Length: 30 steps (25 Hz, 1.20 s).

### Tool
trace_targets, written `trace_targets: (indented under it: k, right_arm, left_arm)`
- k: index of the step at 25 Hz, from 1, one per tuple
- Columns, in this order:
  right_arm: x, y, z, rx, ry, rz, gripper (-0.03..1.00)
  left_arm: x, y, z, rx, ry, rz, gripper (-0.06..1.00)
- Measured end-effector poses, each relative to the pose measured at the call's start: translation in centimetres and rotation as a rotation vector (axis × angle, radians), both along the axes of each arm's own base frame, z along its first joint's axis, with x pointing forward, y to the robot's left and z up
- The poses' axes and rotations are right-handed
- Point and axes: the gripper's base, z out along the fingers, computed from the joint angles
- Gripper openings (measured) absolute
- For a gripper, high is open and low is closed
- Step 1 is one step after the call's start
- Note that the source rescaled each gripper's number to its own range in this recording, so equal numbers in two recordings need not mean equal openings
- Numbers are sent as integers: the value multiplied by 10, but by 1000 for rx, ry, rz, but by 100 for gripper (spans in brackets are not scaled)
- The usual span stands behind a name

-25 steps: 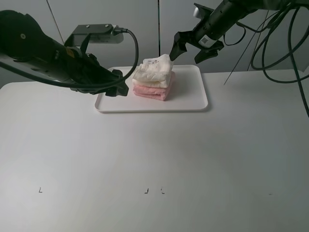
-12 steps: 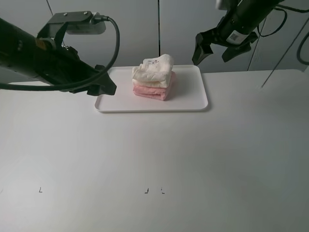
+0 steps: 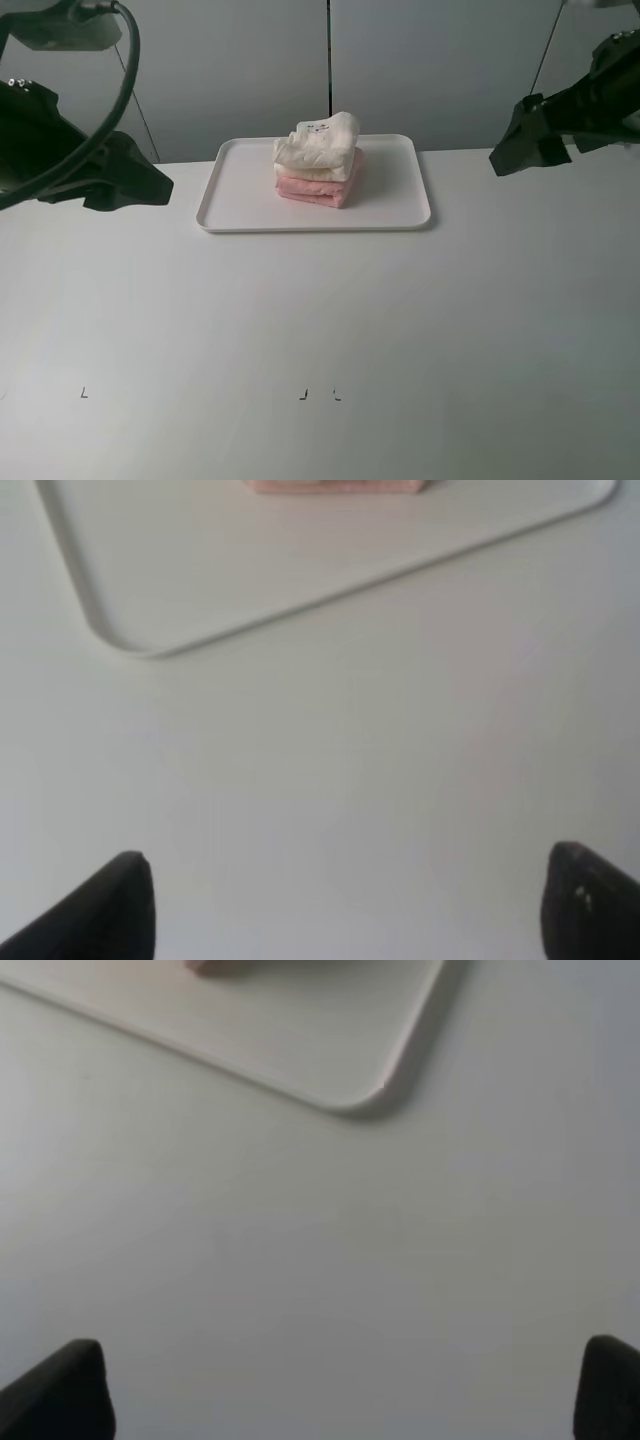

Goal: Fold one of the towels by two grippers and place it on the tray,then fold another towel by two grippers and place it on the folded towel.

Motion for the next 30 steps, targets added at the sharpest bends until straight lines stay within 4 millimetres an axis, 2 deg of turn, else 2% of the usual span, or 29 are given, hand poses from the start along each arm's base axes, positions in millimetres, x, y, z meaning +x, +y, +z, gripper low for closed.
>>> trace_targets:
  k: [8,15,17,24,30]
  right_arm:
    - [-103,-21,13,40,-147,-2,100]
    - [-170,-36,22,72,-231,-35,100]
    - [-184,-40,23,76,-269,-43,100]
    - [-225,-49,24,123,-438,-52,100]
    - [-245,-53,22,143,-530,-51,100]
  left_arm:
    - [-45,23,27,6,2,-17,100]
    - [-91,49,44,15,-34,-25,100]
    - [-107,58,42,9,-55,-26,100]
    - [-163,87,3,-60,-158,-12,100]
    - [-203,111,-7,-137,-318,16,100]
